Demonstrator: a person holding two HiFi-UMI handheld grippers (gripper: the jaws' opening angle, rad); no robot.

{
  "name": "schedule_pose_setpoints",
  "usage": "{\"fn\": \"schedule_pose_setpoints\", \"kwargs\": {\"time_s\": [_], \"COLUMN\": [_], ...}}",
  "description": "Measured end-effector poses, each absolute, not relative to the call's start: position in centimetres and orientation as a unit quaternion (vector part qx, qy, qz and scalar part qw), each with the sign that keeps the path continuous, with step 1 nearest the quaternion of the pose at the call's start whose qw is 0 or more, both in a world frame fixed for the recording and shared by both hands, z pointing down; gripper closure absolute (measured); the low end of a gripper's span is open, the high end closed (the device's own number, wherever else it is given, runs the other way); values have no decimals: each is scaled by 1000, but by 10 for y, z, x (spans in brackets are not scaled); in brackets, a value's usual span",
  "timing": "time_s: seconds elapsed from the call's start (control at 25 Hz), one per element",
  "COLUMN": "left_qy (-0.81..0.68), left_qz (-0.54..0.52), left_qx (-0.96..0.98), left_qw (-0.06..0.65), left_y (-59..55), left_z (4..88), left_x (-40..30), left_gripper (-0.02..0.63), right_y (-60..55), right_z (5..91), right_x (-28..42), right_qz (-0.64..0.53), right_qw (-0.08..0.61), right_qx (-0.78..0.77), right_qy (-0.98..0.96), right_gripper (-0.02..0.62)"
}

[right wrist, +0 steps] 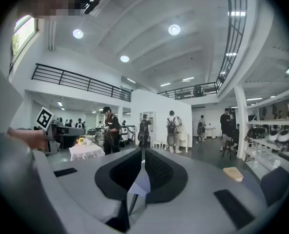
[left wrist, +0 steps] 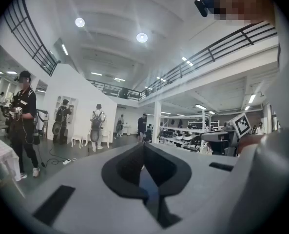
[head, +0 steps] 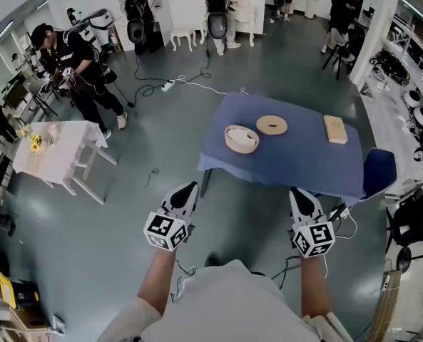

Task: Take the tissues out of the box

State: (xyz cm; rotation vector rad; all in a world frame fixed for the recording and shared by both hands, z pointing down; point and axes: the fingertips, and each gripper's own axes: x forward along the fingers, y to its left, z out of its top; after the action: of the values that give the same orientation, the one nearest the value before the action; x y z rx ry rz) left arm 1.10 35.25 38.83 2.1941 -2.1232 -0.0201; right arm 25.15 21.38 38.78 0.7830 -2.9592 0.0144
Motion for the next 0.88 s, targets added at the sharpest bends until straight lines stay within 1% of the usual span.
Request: {"fn": "schedule_pose_setpoints", "kwargs": {"time_s": [0.64, 0.88], "left_qy": [-695, -690], "left_qz": [-18, -17], "left_qx": [717, 722], "left_qw": [52, 53], "left_y": [362, 365], "left_z": [391, 393], "left_x": [13, 17], "left_gripper": [598, 598], "right_y": [222, 225], "right_z": [381, 387], "right_x": [253, 252], "right_qz": [14, 20], "right_qw": [26, 33], "right_qx": [258, 258], "right_qy": [-966, -965], "right_gripper": [551, 550]}}
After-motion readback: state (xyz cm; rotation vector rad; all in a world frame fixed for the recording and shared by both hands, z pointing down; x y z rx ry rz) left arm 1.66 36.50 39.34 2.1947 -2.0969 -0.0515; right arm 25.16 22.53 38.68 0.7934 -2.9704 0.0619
